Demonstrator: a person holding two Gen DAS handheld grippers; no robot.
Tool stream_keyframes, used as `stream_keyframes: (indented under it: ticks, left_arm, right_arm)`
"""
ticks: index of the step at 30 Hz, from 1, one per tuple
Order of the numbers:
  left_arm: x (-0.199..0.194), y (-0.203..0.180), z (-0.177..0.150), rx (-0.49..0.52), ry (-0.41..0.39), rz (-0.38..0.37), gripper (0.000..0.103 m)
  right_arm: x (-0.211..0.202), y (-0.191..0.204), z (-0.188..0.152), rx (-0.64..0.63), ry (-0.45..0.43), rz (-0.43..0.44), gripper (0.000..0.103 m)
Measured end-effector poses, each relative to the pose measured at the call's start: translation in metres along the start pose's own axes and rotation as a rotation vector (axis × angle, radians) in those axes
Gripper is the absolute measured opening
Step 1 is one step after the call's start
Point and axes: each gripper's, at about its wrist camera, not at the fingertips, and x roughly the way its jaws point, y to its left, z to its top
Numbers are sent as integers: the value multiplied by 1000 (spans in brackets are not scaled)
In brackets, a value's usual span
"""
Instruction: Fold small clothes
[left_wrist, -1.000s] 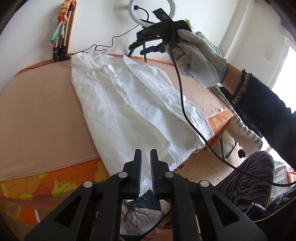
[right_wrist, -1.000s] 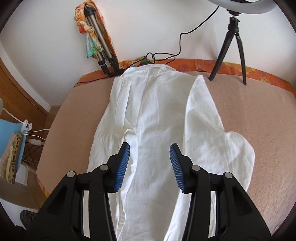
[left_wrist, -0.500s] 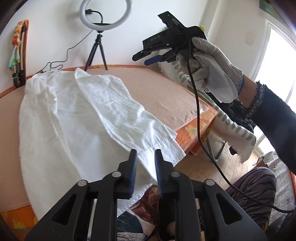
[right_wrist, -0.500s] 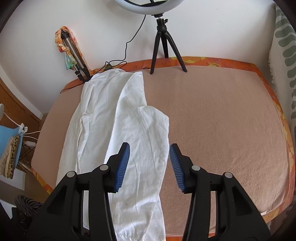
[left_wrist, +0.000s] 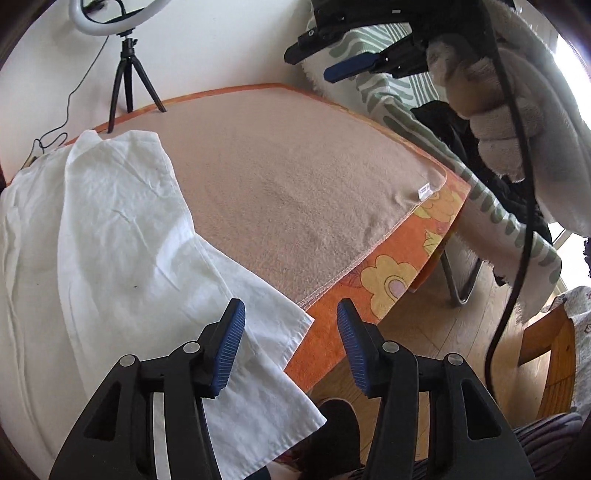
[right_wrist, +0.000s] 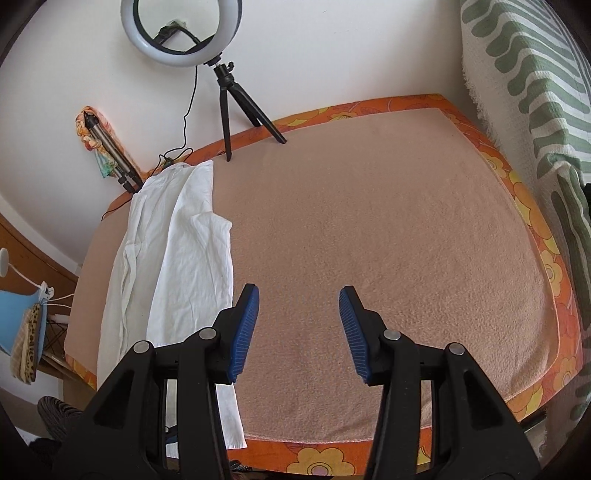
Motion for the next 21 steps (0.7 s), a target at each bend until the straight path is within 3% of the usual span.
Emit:
stream_keyframes:
  ticks: [2, 6, 8, 9, 13, 16, 19, 21]
  left_arm:
    - [7, -2, -4, 5, 15, 61, 51]
    - [12, -2, -11, 25, 2, 85, 48]
    - [10, 1, -13, 19, -39, 94, 18]
    - [9, 7, -13, -11, -46, 61, 6]
    - [-5, 36, -16, -183, -84, -44, 4]
    - [-27, 49, -22, -265, -150, -75, 4]
    - [-41, 56, -24, -302, -188, -91, 4]
    - [-43, 57, -23, -310, -206, -96, 4]
  right_arm:
    - [-1, -8, 3, 6, -5, -10, 48]
    - [7, -10, 13, -3, -8, 2, 48]
    - [15, -5, 20, -7, -13, 26, 48]
    - [21, -2, 24, -2, -14, 47, 48]
    - [58, 20, 35, -13, 12, 145, 48]
    - [94, 39, 39, -46, 54, 189, 48]
    - [127, 53, 41, -59, 91, 207, 48]
    - [145, 61, 43, -55, 104, 224, 53]
